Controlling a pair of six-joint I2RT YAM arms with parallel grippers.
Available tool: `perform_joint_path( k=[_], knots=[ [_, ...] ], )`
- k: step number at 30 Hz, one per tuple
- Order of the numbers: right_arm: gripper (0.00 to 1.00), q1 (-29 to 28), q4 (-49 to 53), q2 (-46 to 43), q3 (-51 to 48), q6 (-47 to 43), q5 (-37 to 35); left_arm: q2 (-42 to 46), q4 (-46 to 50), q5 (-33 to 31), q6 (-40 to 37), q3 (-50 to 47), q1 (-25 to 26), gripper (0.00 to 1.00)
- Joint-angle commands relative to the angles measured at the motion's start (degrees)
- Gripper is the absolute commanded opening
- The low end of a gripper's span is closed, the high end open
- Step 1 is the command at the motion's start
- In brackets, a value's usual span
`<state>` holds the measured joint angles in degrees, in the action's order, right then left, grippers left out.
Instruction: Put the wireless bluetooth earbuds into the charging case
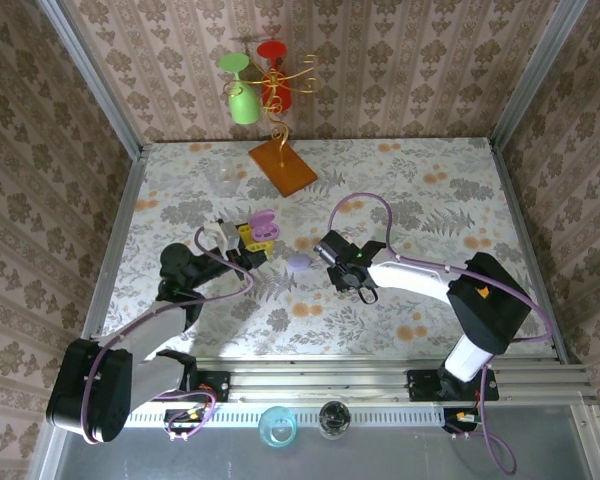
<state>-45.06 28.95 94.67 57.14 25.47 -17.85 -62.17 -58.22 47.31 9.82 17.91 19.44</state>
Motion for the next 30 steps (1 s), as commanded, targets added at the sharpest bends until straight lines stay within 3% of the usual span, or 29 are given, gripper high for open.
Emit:
perform_joint_path(
  k=[1, 11, 20, 30],
  knots=[
    [0.3, -0.38, 0.95, 1.32, -0.48, 0.72, -1.29, 0.55, 0.2, 0.18, -1.26, -0.16, -0.32, 0.26],
    [0.27, -0.26, 1.53, 6.19, 1.11, -0.25, -1.55, 1.53, 1.58, 0.23, -1.46, -0.25, -0.31, 0.26],
    [0.2, -0.2, 5.91, 4.87, 1.97, -2.81, -3.6, 1.39, 2.32, 0.17, -2.31, 0.28, -0.28, 0.26],
    [0.2, 0.69, 14.38, 6.73, 5.94, -11.0, 1.85, 1.48, 2.67, -0.11, -2.79, -0.07, -0.55, 0.26]
  ],
)
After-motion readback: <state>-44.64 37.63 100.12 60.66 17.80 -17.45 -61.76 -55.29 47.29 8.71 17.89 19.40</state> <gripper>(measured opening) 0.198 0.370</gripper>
